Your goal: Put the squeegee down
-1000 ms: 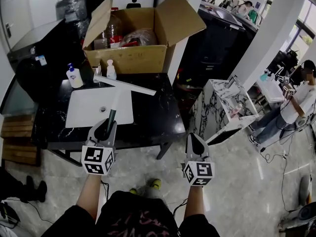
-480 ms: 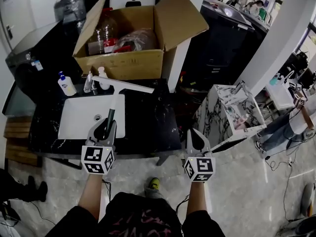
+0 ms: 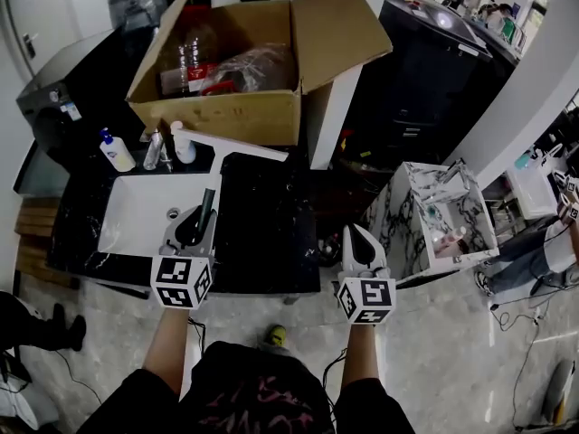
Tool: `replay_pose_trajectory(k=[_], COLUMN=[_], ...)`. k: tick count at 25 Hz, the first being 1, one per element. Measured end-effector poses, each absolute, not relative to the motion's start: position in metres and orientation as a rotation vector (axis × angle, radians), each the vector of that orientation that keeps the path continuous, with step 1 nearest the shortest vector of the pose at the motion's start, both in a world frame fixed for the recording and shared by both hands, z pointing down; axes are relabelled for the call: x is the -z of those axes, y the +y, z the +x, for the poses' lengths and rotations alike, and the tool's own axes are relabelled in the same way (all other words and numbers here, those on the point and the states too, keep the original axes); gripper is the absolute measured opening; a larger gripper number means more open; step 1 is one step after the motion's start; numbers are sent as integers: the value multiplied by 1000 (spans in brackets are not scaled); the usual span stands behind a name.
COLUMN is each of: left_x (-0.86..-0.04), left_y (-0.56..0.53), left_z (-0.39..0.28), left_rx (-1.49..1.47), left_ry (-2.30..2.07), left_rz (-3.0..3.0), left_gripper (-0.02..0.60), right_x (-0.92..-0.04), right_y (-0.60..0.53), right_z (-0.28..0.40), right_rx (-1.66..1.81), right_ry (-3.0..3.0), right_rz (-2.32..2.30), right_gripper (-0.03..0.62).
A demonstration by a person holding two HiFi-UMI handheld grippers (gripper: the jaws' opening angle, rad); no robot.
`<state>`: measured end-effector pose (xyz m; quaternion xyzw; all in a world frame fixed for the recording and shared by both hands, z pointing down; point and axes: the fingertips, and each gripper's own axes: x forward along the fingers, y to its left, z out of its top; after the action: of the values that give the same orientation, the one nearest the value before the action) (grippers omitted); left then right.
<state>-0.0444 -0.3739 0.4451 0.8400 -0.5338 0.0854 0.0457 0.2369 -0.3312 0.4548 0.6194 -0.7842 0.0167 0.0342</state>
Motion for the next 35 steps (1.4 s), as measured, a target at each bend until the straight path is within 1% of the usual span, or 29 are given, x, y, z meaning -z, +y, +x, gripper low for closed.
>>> replay_pose_trajectory(k=[9, 22, 35], left_x=[-443, -463, -520], left_y=[-397, -429, -438], left_z=[-16, -20, -12], left_rx=[-292, -337, -438], left_ry=[-1635, -1599, -1492], left_rz=[2544, 2505, 2411], left_gripper=[98, 98, 98], right_x=[-456, -459, -458], right_y=[-355, -379, -389], right_z=[266, 260, 249], right_rx=[-80, -85, -98], right_ry=[-2425, -2412, -2419], right_rz=[1907, 1932, 1911], right_gripper=[8, 8, 8])
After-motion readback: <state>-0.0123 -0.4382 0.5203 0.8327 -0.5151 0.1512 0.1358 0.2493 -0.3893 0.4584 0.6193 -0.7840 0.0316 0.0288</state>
